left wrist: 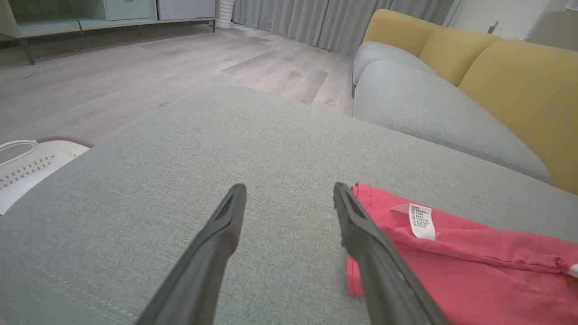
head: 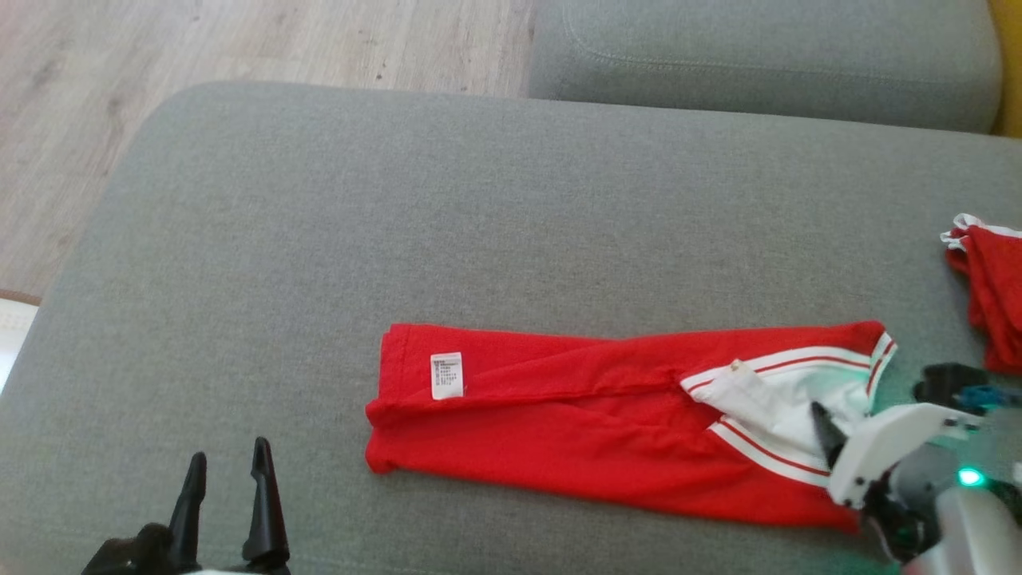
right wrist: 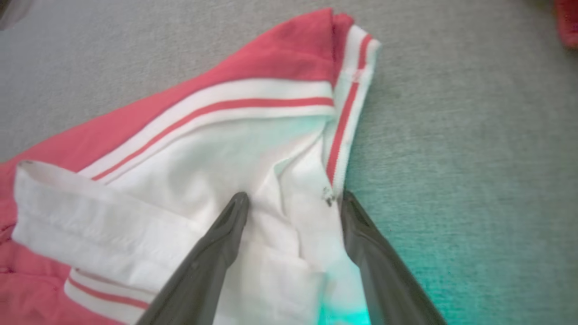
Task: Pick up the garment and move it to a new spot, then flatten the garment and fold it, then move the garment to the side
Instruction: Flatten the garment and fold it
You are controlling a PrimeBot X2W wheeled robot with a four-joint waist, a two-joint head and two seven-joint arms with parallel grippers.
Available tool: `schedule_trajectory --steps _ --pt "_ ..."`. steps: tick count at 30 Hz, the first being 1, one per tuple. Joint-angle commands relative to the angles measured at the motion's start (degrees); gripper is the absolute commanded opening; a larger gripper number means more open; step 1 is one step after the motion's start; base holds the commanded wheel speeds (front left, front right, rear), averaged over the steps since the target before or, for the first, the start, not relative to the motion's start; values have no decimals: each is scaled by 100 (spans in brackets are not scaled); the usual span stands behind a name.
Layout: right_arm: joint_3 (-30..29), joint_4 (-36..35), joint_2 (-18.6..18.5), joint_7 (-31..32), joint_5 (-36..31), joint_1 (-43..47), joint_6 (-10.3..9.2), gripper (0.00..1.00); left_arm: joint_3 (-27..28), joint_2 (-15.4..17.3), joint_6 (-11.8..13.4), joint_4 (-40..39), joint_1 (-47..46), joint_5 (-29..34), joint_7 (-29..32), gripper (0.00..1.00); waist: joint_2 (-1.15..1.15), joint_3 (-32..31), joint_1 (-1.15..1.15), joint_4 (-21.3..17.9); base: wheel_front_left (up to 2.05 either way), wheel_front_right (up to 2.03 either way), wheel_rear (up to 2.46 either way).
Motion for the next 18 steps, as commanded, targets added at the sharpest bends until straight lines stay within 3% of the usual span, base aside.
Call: schedule_trajectory --steps 1,2,6,12,18 --pt "323 -19 77 98 19 -69 20 85 188 130 30 -211 -187 52 -2 100 0 -22 0 -23 0 0 0" --pt "407 -2 71 93 9 -64 20 62 186 138 35 -222 -180 55 1 100 0 -30 0 -44 0 0 0" --pt "678 76 -15 -84 -218 -135 20 0 165 155 46 -250 -170 67 20 100 0 -46 0 -165 0 0 0" --pt "717 66 -112 -375 -325 -344 20 0 158 161 56 -274 -157 71 11 100 0 -144 0 -470 0 0 0" --pt "543 -466 -560 -354 -237 -237 20 0 127 102 50 -268 -121 51 -23 100 0 -260 0 -847 0 0 0"
